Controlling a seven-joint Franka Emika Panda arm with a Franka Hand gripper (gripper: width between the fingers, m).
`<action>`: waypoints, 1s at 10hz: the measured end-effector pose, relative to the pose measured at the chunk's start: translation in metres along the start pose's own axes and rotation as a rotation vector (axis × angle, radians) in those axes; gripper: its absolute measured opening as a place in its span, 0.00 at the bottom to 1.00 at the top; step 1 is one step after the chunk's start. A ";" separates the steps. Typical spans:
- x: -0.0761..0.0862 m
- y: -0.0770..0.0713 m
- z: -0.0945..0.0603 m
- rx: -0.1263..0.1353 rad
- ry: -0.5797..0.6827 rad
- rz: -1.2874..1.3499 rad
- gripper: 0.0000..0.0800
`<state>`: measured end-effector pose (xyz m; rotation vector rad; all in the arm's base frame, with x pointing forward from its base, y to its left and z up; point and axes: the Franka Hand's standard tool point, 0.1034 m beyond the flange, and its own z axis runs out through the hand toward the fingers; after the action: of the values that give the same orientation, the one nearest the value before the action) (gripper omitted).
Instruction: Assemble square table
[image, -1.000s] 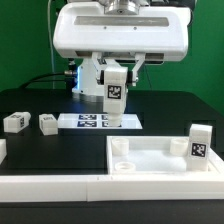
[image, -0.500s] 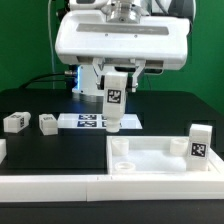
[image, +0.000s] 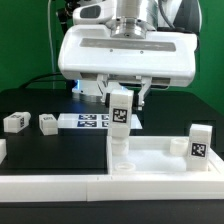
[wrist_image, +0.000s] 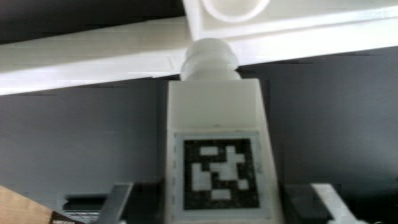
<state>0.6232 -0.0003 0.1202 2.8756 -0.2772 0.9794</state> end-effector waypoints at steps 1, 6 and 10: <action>-0.002 -0.005 0.004 -0.001 -0.003 0.002 0.36; -0.013 -0.009 0.011 -0.006 -0.015 -0.001 0.36; -0.026 -0.012 0.012 -0.005 -0.034 -0.009 0.36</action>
Offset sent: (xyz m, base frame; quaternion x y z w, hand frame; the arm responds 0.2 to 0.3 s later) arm -0.0018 0.0001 -0.0112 -0.0084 0.0033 -0.0051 0.9999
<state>0.6120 0.0135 0.0945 2.8889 -0.2685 0.9275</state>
